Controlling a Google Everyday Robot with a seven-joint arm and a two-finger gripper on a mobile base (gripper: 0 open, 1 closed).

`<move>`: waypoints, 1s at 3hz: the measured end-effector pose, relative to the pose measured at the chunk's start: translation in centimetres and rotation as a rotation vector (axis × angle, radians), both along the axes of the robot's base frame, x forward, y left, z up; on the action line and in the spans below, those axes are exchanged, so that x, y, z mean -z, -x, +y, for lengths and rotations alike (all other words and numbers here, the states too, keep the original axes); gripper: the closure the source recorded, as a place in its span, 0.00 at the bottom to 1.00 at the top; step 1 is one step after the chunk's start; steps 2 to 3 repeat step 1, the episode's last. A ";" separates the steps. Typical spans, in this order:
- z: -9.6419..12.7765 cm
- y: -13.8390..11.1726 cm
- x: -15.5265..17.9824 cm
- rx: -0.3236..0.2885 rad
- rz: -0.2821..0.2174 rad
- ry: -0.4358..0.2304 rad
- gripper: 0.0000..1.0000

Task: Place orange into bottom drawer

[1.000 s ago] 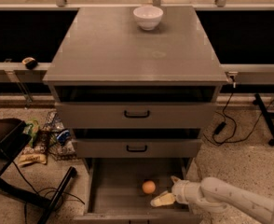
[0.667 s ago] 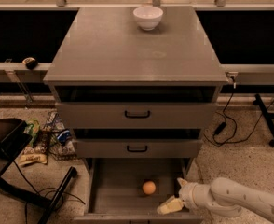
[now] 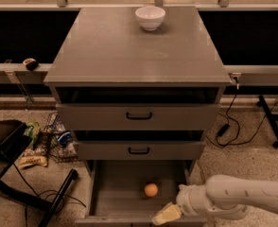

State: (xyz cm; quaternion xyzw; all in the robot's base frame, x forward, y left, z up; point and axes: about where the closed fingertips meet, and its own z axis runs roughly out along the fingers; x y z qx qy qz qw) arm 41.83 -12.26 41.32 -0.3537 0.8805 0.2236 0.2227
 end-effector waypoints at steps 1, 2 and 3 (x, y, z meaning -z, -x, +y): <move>1.9 2.2 -3.0 0.029 0.071 0.094 0.00; 1.9 2.2 -3.0 0.029 0.071 0.094 0.00; 1.9 2.2 -3.0 0.029 0.071 0.094 0.00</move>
Offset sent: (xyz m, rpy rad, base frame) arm 0.0000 0.0000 0.0000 0.0000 0.0000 0.0000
